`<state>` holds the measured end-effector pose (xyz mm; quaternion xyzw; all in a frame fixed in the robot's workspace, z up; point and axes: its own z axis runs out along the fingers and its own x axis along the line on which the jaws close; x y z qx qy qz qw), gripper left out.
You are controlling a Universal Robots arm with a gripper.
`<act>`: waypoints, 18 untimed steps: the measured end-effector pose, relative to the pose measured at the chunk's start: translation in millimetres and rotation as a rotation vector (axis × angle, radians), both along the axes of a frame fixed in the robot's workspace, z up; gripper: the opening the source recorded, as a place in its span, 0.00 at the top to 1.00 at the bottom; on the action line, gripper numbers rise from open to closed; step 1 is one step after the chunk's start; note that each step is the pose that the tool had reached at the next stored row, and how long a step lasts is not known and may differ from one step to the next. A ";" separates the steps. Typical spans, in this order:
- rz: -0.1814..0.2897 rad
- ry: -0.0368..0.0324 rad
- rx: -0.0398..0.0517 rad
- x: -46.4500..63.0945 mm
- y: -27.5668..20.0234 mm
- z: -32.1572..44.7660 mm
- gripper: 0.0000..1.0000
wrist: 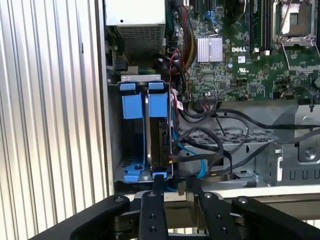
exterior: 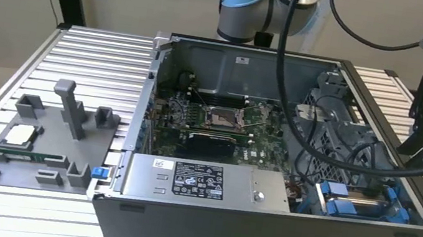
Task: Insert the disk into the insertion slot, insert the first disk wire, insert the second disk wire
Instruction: 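Insert the second disk wire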
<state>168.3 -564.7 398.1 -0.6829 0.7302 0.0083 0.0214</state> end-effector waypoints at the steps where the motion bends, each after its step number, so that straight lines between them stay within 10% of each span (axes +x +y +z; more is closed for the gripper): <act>1: 0.000 0.0000 0.0001 3.2 1.0 -1.9 0.00; 12: 0.001 0.0128 0.0031 22.7 3.7 -15.5 0.00; 18: 0.002 0.0719 0.0037 24.4 3.8 -17.3 0.00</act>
